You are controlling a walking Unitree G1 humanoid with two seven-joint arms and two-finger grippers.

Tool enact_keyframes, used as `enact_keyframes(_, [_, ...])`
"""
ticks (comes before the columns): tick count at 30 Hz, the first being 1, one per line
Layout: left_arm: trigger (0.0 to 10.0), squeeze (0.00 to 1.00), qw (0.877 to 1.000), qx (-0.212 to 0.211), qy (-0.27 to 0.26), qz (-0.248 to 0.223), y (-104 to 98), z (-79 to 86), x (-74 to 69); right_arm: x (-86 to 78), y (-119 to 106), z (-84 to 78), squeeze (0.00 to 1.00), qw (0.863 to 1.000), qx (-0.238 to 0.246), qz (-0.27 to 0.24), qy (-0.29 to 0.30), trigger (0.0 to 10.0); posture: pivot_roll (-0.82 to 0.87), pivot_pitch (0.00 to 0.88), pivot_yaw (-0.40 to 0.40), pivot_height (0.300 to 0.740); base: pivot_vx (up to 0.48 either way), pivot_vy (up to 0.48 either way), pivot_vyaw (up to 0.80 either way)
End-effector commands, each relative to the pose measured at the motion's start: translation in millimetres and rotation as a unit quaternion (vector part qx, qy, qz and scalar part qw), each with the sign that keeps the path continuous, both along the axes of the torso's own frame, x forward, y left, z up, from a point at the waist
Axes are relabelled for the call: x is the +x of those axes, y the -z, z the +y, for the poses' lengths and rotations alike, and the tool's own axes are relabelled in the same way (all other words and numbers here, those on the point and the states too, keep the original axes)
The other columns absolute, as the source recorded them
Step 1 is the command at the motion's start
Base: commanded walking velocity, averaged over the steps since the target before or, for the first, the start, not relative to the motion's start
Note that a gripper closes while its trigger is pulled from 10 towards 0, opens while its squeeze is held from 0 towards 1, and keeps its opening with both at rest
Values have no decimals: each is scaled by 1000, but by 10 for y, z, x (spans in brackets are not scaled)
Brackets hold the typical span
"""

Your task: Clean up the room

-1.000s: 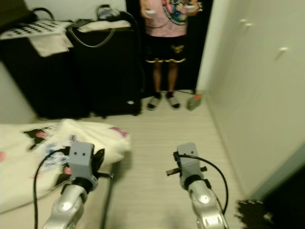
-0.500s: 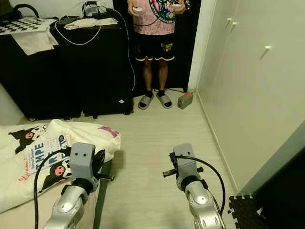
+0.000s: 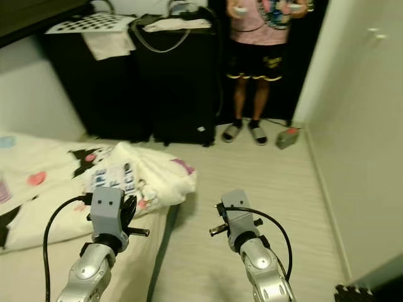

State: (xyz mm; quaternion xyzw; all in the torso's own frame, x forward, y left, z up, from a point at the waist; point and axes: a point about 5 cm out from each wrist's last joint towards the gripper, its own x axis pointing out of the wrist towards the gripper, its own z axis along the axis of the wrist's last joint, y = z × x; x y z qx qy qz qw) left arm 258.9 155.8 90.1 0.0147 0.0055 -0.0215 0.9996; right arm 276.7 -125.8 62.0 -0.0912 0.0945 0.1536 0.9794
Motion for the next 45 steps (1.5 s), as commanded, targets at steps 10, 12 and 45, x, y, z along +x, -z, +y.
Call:
enact_keyframes(10, [10000, 0, 1000, 13, 0, 22, 82, 26, -30, -31, 32, -2, 0, 1000, -5, 7, -4, 10000, -57, 94, -22, 740, 0, 0, 800])
enact_keyframes(12, [10000, 0, 1000, 13, 1, 22, 82, 26, -29, -29, 32, -1, 0, 1000, -5, 6, -4, 10000, -57, 94, -22, 740, 0, 0, 800])
enact_keyframes(45, [10000, 0, 1000, 8, 17, 24, 90, 16, -59, -38, 62, 7, 0, 1000, 15, 15, 6, 10000, -51, 78, -18, 740, 0, 0, 606])
